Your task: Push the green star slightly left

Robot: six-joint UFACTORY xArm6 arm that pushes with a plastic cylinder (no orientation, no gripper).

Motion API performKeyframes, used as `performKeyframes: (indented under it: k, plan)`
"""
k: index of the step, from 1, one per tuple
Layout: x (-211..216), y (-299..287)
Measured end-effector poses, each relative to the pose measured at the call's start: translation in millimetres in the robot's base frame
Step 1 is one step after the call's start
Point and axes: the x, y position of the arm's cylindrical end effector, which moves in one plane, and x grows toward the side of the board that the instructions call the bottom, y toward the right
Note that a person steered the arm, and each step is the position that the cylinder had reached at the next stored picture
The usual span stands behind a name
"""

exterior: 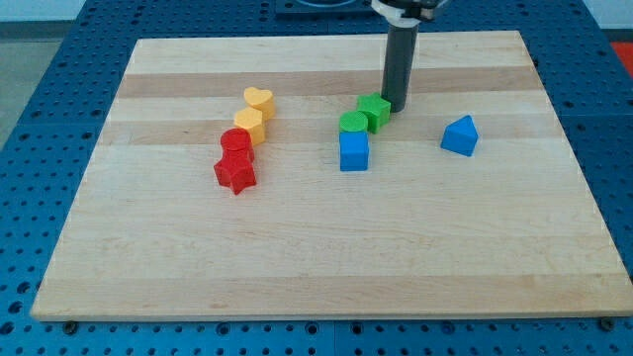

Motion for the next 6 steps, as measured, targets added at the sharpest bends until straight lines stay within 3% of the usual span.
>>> performKeyframes:
  k: [3, 6]
  plan:
    - [25, 30]
    - [26, -12]
